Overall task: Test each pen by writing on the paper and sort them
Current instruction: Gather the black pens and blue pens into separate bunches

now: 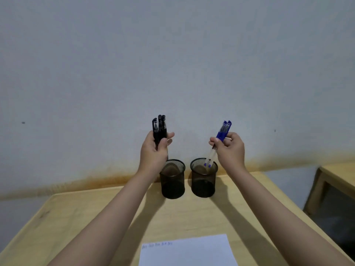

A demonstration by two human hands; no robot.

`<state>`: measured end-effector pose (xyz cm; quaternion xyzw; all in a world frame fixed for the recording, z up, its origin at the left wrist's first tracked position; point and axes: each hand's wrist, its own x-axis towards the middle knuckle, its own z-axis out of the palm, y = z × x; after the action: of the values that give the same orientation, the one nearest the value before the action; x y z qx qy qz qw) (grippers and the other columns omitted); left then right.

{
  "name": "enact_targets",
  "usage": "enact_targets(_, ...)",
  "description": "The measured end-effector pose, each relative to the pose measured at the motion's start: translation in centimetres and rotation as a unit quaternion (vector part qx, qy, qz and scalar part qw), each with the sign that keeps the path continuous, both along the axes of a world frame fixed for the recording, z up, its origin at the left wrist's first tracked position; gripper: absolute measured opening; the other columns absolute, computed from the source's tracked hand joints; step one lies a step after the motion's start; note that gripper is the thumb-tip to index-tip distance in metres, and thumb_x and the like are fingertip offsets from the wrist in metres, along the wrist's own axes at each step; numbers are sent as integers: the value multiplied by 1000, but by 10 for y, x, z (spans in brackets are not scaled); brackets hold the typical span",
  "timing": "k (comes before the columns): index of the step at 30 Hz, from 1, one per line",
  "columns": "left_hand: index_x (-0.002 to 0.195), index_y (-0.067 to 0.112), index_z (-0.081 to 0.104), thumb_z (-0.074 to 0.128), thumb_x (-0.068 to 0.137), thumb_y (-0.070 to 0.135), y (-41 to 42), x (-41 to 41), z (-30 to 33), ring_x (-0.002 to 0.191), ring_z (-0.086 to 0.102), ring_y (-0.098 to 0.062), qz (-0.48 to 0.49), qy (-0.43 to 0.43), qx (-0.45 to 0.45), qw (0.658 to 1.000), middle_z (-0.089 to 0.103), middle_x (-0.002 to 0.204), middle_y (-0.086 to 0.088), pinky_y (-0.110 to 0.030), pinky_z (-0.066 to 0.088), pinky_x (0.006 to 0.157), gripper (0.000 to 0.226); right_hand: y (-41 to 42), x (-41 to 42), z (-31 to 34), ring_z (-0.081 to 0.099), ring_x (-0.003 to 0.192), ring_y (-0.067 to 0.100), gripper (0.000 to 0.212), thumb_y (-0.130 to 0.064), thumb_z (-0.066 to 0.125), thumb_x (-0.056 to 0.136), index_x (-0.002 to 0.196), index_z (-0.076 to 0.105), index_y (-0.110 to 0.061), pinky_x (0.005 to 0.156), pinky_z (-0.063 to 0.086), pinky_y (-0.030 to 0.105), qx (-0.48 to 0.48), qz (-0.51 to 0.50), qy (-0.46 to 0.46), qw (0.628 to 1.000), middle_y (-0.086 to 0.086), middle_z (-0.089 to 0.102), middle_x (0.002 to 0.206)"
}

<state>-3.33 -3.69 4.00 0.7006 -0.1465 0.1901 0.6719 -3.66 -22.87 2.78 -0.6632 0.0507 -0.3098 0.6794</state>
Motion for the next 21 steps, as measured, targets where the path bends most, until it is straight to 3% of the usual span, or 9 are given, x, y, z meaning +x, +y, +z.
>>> enact_targets(4, 102, 18, 52, 42, 95, 2, -14, 32, -23, 105, 64, -10, -28, 6, 10, 1000, 68, 106, 5, -13, 49, 86, 20, 1, 28, -26, 69, 82, 7, 17, -13, 65, 88, 102, 55, -13, 72, 55, 23, -91, -14, 26, 995, 5, 71, 90)
enact_targets(6, 102, 21, 52, 44, 94, 5, -17, 42, -37, 106, 64, -6, -34, 11, 35, 999, 69, 107, 4, -18, 50, 87, 19, 3, 34, -37, 63, 72, -10, 23, -13, 66, 86, 106, 54, -11, 60, 47, 8, -145, -24, 33, 989, 1, 66, 94)
enact_targets(7, 100, 23, 52, 46, 94, 7, -17, 46, -44, 106, 63, -5, -34, 11, 47, 998, 69, 106, 5, -23, 50, 89, 18, 4, 35, -42, 61, 68, -13, 26, -13, 67, 86, 108, 53, -11, 55, 45, 7, -170, -25, 34, 985, 0, 63, 92)
enact_targets(11, 101, 24, 51, 48, 94, 14, -16, 55, -61, 104, 62, 0, -14, 7, 114, 993, 70, 104, 12, -30, 50, 89, 12, 8, 38, -53, 66, 64, 11, 46, -11, 67, 85, 123, 43, -15, 53, 44, 19, -237, 4, 50, 970, -3, 56, 76)
enact_targets(15, 106, 20, 51, 46, 94, 16, -16, 57, -64, 93, 63, -4, 17, 16, 145, 989, 70, 102, 13, -27, 51, 76, 13, 11, 34, -56, 60, 56, 17, 78, -6, 64, 85, 146, 18, -24, 53, 44, 23, -308, 31, 37, 950, -2, 55, 64)
enact_targets(18, 107, 19, 49, 44, 96, 16, -19, 60, -60, 85, 63, -6, 24, 28, 141, 989, 68, 98, 16, -25, 49, 73, 13, 11, 34, -57, 57, 49, 17, 76, -5, 61, 85, 145, 20, -30, 48, 44, 21, -327, 31, 26, 944, 3, 61, 65)
enact_targets(21, 109, 19, 47, 41, 97, 17, -20, 61, -56, 76, 59, 5, 24, 25, 129, 991, 68, 98, 16, -9, 44, 64, 14, 10, 36, -57, 57, 49, 19, 69, -5, 60, 85, 141, 27, -30, 48, 45, 26, -323, 27, 27, 946, 7, 64, 67)
